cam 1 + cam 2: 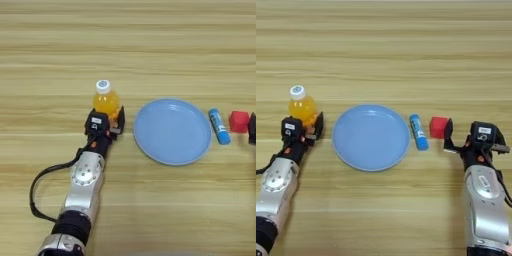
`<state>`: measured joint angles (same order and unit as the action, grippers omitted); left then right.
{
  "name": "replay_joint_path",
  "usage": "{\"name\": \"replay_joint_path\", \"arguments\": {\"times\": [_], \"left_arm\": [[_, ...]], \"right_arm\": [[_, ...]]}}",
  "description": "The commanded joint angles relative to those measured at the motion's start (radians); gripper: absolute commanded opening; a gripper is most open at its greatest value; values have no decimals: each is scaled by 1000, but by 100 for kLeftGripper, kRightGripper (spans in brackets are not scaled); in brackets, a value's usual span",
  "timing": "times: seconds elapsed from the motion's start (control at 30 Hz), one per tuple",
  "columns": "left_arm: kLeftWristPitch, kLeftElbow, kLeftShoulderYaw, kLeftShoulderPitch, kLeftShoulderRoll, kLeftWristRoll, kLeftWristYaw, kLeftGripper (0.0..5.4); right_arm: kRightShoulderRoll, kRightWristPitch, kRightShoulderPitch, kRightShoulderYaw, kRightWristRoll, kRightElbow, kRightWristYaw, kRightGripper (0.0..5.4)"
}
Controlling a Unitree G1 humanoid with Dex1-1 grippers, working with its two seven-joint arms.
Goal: Move the objects on the table
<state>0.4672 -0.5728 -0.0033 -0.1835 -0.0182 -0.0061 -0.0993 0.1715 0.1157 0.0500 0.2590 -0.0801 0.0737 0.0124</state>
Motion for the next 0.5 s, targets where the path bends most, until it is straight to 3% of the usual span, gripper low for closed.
{"name": "replay_joint_path", "arguments": {"times": [0.03, 0.3, 0.5], "left_arm": [[-1, -36, 20, -38, 25, 2, 13, 339], [21, -212, 38, -155, 105, 48, 45, 339], [47, -354, 44, -234, 136, 60, 65, 339]], "right_arm": [[-8, -15, -6, -12, 9, -12, 3, 540], [-25, -29, -25, -26, 19, -30, 17, 540], [-37, -33, -20, -32, 19, -26, 28, 540]]}}
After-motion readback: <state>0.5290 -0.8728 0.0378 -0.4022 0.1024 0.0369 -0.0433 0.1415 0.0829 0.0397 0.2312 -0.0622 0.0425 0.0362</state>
